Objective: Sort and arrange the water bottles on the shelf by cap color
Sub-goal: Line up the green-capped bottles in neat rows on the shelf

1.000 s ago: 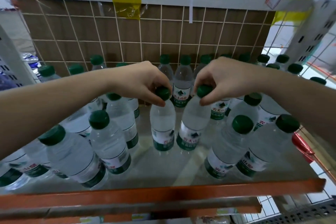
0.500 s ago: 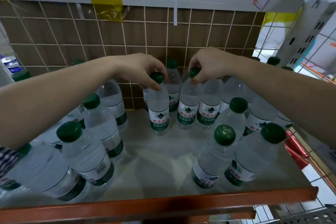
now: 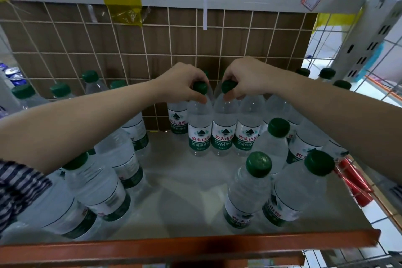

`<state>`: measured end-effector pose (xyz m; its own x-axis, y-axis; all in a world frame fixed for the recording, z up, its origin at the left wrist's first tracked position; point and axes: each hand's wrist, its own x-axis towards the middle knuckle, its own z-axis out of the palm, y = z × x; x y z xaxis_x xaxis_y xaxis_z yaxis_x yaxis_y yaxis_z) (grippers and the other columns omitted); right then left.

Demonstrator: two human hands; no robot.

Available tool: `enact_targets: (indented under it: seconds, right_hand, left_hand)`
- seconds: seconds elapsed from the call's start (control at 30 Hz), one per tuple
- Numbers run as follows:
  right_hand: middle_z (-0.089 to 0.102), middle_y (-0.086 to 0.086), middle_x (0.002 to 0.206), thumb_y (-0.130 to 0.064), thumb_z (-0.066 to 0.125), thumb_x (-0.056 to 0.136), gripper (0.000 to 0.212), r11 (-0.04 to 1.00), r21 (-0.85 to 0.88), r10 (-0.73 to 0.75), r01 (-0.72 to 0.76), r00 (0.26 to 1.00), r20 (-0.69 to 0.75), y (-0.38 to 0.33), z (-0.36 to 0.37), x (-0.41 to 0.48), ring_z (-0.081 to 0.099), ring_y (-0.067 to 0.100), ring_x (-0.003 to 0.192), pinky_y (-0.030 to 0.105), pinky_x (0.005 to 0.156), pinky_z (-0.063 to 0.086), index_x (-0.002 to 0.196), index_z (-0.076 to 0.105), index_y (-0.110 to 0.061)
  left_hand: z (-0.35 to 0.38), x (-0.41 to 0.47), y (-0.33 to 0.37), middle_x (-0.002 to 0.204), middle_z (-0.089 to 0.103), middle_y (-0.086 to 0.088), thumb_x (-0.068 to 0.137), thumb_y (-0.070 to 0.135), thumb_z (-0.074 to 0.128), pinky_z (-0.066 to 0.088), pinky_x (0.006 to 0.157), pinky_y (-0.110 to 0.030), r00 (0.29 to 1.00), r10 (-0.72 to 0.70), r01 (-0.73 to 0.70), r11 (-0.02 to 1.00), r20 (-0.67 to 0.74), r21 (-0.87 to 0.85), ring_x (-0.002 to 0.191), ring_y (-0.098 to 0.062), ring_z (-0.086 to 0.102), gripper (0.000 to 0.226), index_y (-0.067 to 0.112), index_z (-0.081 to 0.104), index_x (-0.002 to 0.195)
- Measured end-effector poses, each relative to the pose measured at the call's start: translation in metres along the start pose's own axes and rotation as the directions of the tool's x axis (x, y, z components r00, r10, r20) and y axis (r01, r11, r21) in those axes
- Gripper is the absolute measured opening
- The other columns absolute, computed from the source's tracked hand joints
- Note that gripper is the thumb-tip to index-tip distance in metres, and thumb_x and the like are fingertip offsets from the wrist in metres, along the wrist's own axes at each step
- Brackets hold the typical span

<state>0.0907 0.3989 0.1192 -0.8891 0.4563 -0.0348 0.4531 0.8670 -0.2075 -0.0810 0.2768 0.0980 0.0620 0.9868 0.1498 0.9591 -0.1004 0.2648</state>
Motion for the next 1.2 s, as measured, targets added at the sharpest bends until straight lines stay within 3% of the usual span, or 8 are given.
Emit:
enact_targets:
  seconds: [0.2,0.3,0.4,0.5,0.6,0.8,1.03,1.2]
  right_hand:
    - [0.07,-0.001,0.09,-0.038,0.08,0.075,0.042,0.996,-0.091,-0.002,0.005,1.0,0.029,-0.008,-0.007,-0.001,0.068,0.008,0.069,0.02,0.057,0.051,0.109,0.069,-0.016]
    - [0.064,-0.006,0.089,-0.053,0.072,0.078,0.049,0.985,-0.161,-0.081,0.066,0.993,-0.089,-0.027,-0.017,0.002,0.063,0.007,0.074,0.021,0.059,0.046,0.113,0.066,-0.019]
    - [0.058,-0.012,0.088,-0.05,0.065,0.085,0.039,0.969,-0.176,-0.202,0.173,0.966,-0.163,-0.06,-0.029,0.014,0.057,0.002,0.079,0.019,0.064,0.043,0.111,0.067,-0.021]
    - [0.057,-0.011,0.093,-0.045,0.062,0.089,0.033,0.946,-0.18,-0.291,0.269,0.951,-0.107,-0.096,-0.032,0.031,0.059,0.008,0.088,0.023,0.074,0.049,0.111,0.067,-0.022]
    - [0.059,-0.009,0.098,-0.042,0.064,0.089,0.037,0.932,-0.171,-0.333,0.319,0.941,-0.058,-0.128,-0.024,0.053,0.057,0.004,0.085,0.017,0.069,0.044,0.12,0.063,-0.022]
    - [0.053,-0.01,0.112,-0.04,0.065,0.09,0.055,0.961,-0.058,-0.271,0.272,0.962,0.017,-0.179,0.014,0.095,0.053,0.008,0.094,0.012,0.067,0.038,0.139,0.048,-0.022]
    - [0.064,-0.003,0.103,-0.03,0.071,0.086,0.034,0.965,-0.139,-0.226,0.224,0.974,0.003,-0.198,0.032,0.112,0.059,0.012,0.091,0.026,0.077,0.049,0.117,0.064,-0.016]
    - [0.062,-0.003,0.105,-0.025,0.071,0.086,0.034,0.967,-0.181,-0.182,0.181,0.983,0.009,-0.187,0.021,0.118,0.059,0.013,0.094,0.026,0.08,0.049,0.118,0.064,-0.014]
  left_hand:
    - [-0.007,-0.01,0.001,0.12,0.063,0.003,0.084,0.031,0.074,0.042,0.076,-0.007,0.997,-0.042,0.044,0.999,0.067,-0.028,0.096,-0.004,0.059,0.051,0.018,0.056,0.13]
    - [-0.029,-0.03,-0.008,0.116,0.063,0.012,0.088,0.03,0.069,0.044,0.081,-0.01,0.992,-0.085,0.085,0.996,0.095,-0.003,0.098,0.002,0.06,0.047,0.023,0.054,0.132]
    - [-0.061,-0.063,-0.027,0.116,0.065,0.006,0.094,0.025,0.062,0.046,0.087,-0.021,0.991,-0.13,0.128,0.99,0.024,0.066,0.101,-0.005,0.06,0.032,0.022,0.06,0.126]
    - [-0.087,-0.095,-0.055,0.116,0.067,0.001,0.097,0.021,0.057,0.044,0.089,-0.025,0.985,-0.164,0.169,0.978,-0.051,0.119,0.102,-0.011,0.061,0.027,0.017,0.064,0.123]
    - [-0.101,-0.117,-0.091,0.116,0.067,0.0,0.096,0.025,0.058,0.042,0.086,-0.023,0.977,-0.203,0.21,0.964,-0.058,0.164,0.1,-0.01,0.06,0.03,0.017,0.063,0.125]
    - [-0.098,-0.122,-0.16,0.121,0.064,-0.006,0.089,0.038,0.067,0.047,0.087,-0.031,0.967,-0.253,0.233,0.93,0.036,0.285,0.1,-0.016,0.058,0.048,0.015,0.056,0.129]
    - [-0.096,-0.108,-0.187,0.113,0.062,-0.004,0.079,0.035,0.077,0.048,0.085,-0.032,0.964,-0.236,0.186,0.929,0.124,0.321,0.096,-0.016,0.056,0.051,0.015,0.059,0.123]
    - [-0.093,-0.106,-0.184,0.104,0.065,0.001,0.08,0.028,0.077,0.047,0.08,-0.027,0.994,-0.072,0.049,0.968,0.087,0.246,0.089,-0.01,0.058,0.036,0.016,0.066,0.113]
